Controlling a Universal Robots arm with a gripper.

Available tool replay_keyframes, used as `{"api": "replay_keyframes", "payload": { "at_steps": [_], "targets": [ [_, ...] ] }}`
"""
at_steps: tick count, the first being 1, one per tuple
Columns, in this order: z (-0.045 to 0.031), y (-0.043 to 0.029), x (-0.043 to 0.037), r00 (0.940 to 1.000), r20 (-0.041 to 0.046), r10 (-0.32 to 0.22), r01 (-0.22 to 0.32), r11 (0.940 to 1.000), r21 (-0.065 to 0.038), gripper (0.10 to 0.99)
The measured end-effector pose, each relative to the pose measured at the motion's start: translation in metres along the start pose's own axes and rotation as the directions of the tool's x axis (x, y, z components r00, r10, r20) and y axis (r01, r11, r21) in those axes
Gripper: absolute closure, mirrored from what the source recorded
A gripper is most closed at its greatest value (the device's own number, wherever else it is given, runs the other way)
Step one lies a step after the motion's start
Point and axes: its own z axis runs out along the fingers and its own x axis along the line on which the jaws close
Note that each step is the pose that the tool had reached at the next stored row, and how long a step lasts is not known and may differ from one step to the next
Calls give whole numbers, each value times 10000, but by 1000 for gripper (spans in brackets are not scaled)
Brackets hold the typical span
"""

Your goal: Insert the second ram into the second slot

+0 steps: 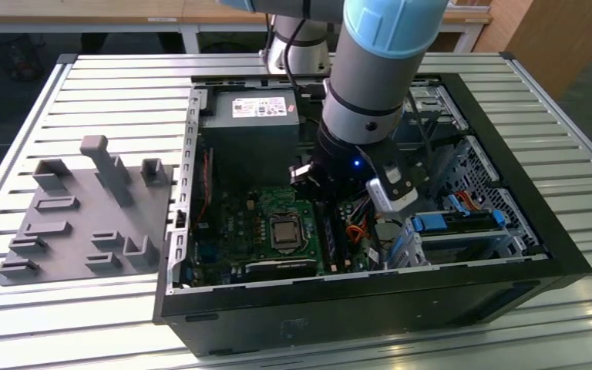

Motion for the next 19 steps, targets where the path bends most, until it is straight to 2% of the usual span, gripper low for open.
{"api": "replay_keyframes", "payload": {
  "at_steps": [13, 19],
  "targets": [
    [72, -2, -19, 10000, 0, 6, -6, 10000, 0, 953],
    [79, -2, -19, 10000, 0, 7, -7, 10000, 0, 953]
  ]
}}
